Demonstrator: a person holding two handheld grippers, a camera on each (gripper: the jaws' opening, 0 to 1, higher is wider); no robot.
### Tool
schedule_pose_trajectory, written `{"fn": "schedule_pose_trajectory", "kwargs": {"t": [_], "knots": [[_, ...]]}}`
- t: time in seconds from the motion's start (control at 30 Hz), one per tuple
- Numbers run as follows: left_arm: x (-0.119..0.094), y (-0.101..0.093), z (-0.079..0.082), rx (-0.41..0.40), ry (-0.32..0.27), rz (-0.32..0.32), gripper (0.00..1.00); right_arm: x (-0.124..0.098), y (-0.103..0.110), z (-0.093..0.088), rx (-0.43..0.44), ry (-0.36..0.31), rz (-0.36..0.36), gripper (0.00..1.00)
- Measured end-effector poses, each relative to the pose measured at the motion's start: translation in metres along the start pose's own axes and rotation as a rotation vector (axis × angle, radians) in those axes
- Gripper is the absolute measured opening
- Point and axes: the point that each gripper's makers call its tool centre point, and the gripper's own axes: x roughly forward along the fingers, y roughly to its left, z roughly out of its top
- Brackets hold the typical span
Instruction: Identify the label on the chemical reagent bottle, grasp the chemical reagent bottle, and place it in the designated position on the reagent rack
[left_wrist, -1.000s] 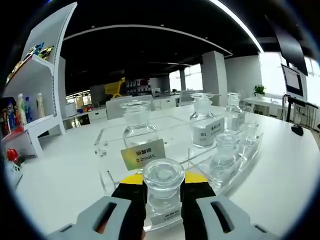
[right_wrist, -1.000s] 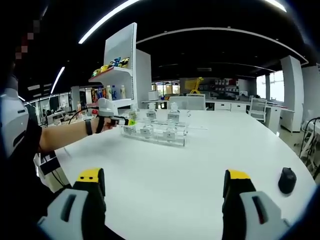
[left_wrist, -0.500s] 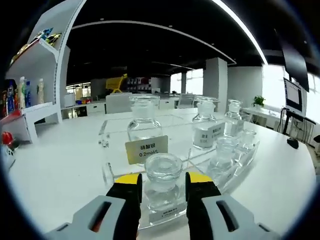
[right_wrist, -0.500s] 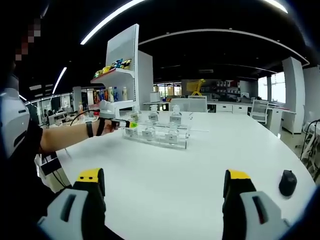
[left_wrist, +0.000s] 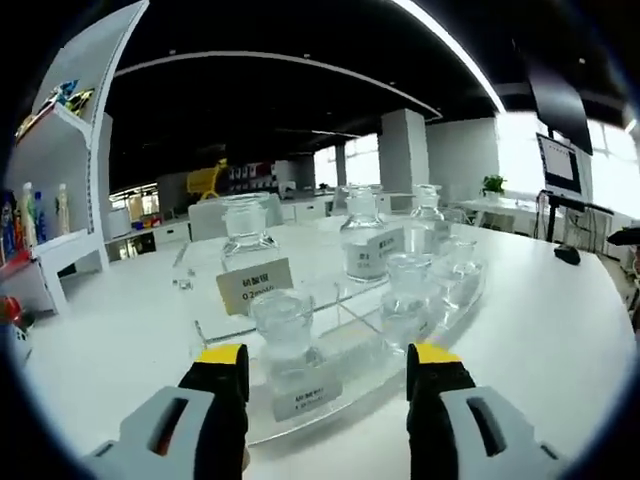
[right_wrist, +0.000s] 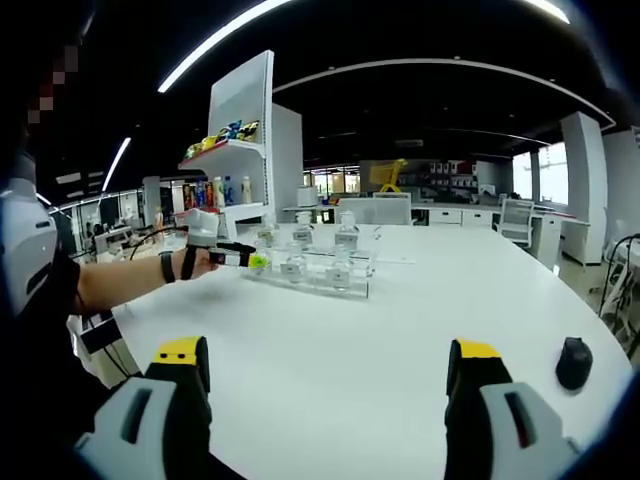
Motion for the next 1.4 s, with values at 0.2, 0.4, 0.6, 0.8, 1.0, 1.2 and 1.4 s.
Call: {"fn": "schedule_pose_trajectory", "kwargs": {"t": [0.2,0.4,0.6,0.8,1.0,1.2,1.4], "knots": [[-0.032,-0.003,-0.002,-0.003,-0.012,-0.009,0.84,0.004,-0.002,0.005,0.002,-0.013,0.006,0.95],[-0.087,0.008,-0.004,0.065,0.030,0.014,0.95,0.022,-0.008,0.014,0.009,-0.023,0.025,0.96],[-0.158,0.029,0.002,0.186,0.064,0.139,0.95,0.043,-0.012,0.012,0.016,-0.016,0.031,0.97],[-0.209,0.028,-0.018,0.028,0.121,0.117,0.95,0.050,-0.015,0.018,0.021,-0.026,0.034,0.97],[-0.240,0.022,-0.028,0.010,0.152,0.124,0.95,0.052,-0.018,0.020,0.016,-0.025,0.032,0.97],[-0.252,0.023,-0.023,-0.015,0.113,0.143,0.95,0.052,-0.020,0.025,0.014,-0.030,0.026,0.97],[-0.249,0.030,-0.032,-0.003,0.141,0.169,0.95,0.053,-0.018,0.020,0.017,-0.022,0.027,0.97]]}}
